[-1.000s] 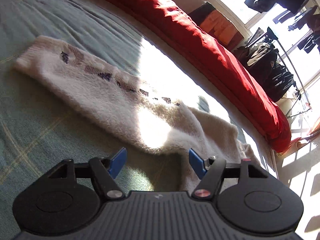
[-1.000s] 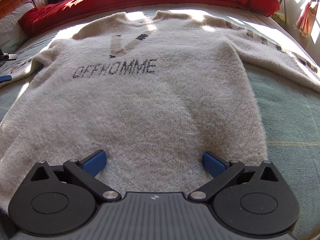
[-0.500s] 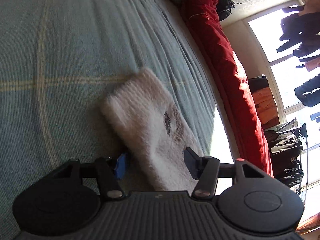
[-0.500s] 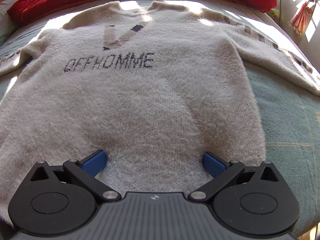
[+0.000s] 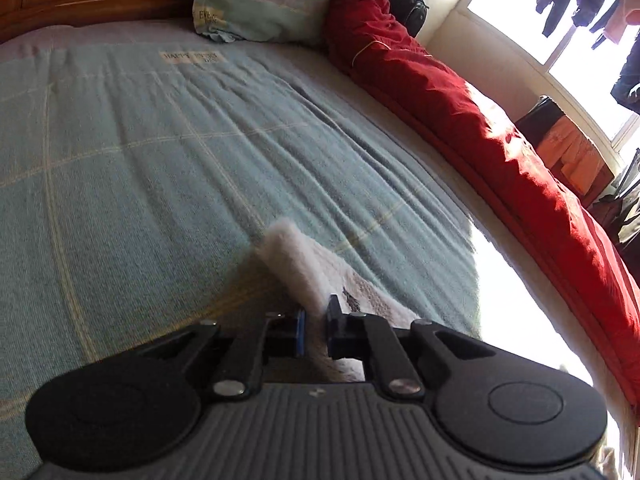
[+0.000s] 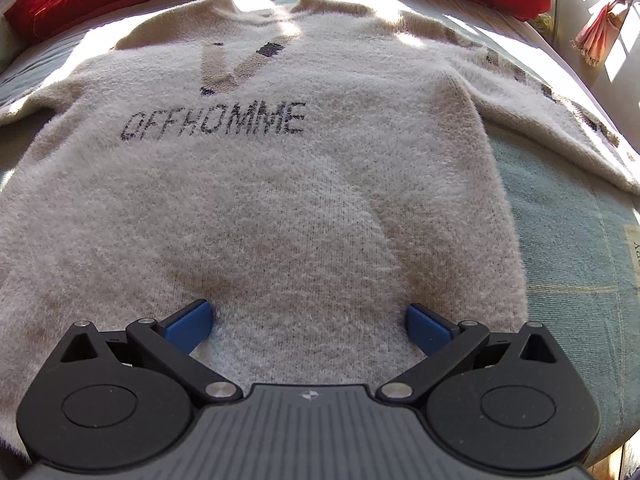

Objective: Fold clothes

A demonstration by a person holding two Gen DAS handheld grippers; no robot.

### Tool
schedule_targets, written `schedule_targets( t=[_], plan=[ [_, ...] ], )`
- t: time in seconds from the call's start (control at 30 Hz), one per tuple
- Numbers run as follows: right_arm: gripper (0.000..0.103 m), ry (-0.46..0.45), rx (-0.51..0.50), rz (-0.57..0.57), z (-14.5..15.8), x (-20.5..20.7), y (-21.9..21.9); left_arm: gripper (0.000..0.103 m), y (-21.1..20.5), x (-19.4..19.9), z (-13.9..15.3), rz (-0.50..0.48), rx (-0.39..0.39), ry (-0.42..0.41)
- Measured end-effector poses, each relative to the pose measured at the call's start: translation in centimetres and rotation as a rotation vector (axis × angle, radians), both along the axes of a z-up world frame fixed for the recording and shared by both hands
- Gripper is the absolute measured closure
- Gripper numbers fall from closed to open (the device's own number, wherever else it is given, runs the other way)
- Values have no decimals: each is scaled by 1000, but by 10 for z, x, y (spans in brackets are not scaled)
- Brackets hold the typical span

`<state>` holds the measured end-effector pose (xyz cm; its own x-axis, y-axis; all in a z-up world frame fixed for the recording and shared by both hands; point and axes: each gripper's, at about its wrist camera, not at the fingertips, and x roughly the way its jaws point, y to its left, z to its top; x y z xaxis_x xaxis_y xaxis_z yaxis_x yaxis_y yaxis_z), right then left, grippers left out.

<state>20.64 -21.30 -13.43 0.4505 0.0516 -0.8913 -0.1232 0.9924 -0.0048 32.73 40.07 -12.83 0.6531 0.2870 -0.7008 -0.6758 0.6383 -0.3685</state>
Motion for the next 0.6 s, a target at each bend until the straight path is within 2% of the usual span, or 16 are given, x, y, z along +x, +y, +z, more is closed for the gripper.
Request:
schedule_targets(
  t=[0.1, 0.2, 0.27, 0.4, 0.43, 0.57, 0.6],
  plan=[
    [0, 4, 0, 1, 0, 1, 0, 95, 12, 3, -6, 27, 35, 58],
    [0, 3, 2, 3, 0, 1, -1, 94, 14, -15, -3, 38, 59, 85],
    [0, 3, 2, 4, -1, 1, 0, 94, 6, -19, 7, -2, 88, 92],
    [0, 8, 1, 8, -1, 2, 0, 89, -36, -13, 42, -193, 154, 64],
    [0, 10, 1, 8, 0, 2, 0, 88, -49, -10, 50, -252, 147, 47],
    [0, 13, -5, 18, 5, 3, 2, 68, -112, 8, 72, -503, 56, 0],
    [0, 7, -7, 26, 8, 2, 3, 67, -128, 11, 74, -555, 34, -9]
  ],
)
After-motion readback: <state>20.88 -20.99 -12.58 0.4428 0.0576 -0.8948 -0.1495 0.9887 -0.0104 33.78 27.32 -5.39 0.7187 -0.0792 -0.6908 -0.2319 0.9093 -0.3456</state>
